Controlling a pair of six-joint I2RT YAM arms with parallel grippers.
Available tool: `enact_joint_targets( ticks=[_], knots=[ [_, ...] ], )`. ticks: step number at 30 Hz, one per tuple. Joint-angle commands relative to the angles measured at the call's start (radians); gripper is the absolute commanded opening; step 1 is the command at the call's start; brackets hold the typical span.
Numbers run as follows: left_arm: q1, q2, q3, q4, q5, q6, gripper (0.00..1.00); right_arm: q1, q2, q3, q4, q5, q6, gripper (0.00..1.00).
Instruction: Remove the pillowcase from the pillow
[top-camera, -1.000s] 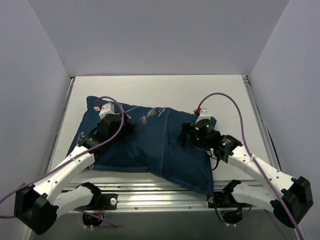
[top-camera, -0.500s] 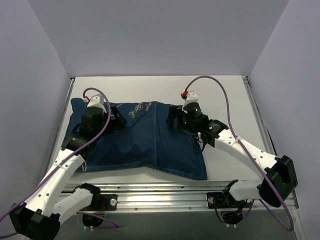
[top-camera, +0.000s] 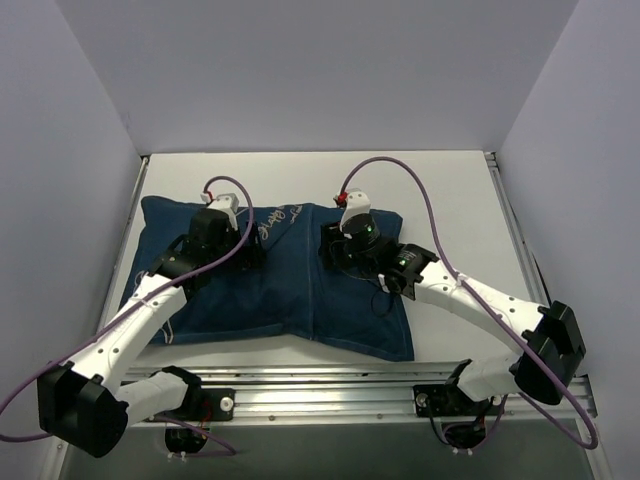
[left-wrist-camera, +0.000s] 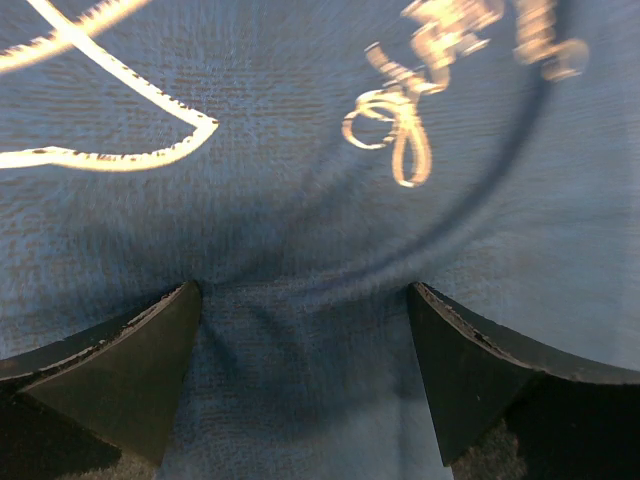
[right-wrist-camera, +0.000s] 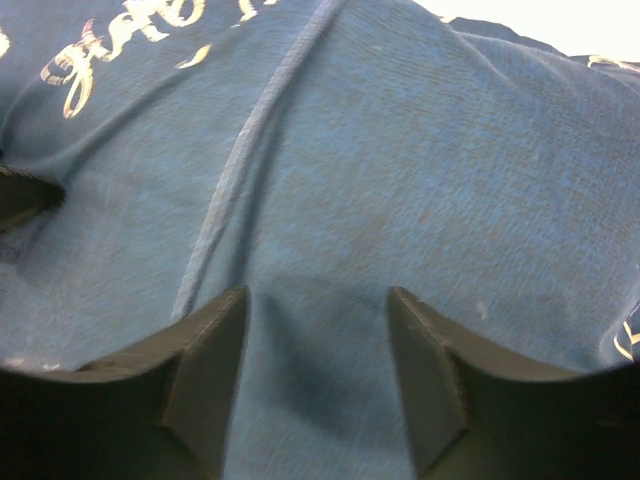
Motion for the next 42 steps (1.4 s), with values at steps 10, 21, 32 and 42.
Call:
enact_joint_targets(
  ticks=[10, 21, 32, 42],
  knots=[
    [0.01, 0.062, -0.05, -0.003, -0.022, -0.023, 0.94, 0.039, 0.035, 0.009, 0.015, 0.03, 0.012, 0.48],
    [0.01, 0.061, -0.058, -0.001, -0.017, -0.031, 0.94, 0.068, 0.072, 0.043, 0.028, 0.027, 0.012, 0.48],
    [0.011, 0.067, -0.061, -0.006, -0.031, -0.033, 0.94, 0.084, 0.14, 0.047, 0.012, 0.123, 0.006, 0.48],
    [0.011, 0.119, -0.058, -0.054, -0.109, -0.027, 0.94, 0.082, 0.209, 0.016, -0.103, 0.326, 0.036, 0.0]
  ],
)
